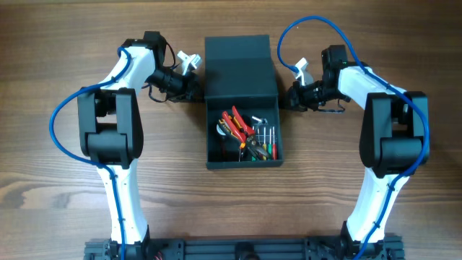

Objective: Pack container
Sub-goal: 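Push the black lid forward with both grippers to close the box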

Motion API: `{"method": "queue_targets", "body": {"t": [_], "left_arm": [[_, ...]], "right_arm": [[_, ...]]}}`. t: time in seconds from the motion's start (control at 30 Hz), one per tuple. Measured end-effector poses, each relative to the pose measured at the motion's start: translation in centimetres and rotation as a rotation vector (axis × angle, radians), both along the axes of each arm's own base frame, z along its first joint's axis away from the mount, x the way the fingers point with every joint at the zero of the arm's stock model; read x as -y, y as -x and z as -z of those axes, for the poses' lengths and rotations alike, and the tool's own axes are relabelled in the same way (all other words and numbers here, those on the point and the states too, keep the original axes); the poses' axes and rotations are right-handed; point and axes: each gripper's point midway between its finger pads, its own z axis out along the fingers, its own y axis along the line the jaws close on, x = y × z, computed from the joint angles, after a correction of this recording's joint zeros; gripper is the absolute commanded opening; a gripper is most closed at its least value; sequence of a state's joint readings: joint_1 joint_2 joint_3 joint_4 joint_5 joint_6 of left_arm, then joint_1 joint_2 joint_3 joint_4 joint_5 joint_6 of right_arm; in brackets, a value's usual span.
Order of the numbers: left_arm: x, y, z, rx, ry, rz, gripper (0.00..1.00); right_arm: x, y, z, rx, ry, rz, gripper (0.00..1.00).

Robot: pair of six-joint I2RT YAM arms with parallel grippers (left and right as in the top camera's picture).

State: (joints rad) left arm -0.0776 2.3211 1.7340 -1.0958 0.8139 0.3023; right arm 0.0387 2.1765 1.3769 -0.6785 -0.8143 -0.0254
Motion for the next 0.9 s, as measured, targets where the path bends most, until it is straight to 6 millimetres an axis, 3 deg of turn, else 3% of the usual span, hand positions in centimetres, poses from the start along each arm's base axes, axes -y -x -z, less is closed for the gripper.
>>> {"method": "queue_targets", "body": {"t": [0.4, 0.67, 0.9], "left_arm": [[-0.3, 0.8, -0.1, -0.043, -0.003, -0.004, 0.04], [-0.3, 0.8, -0.1, -0.043, -0.003, -0.003, 0.04], [-0.2, 0.7, -0.1, -0.037, 0.001, -0.004, 0.04]], "right_arm": [[1.0, -2.9, 0.7, 0.055, 0.076, 0.1, 0.04], [-1.5, -3.7, 0.7, 0.095, -0.137, 0.054, 0.04], [-2.5, -4.2, -1.2, 0.139, -0.237, 0.017, 0.04]]}}
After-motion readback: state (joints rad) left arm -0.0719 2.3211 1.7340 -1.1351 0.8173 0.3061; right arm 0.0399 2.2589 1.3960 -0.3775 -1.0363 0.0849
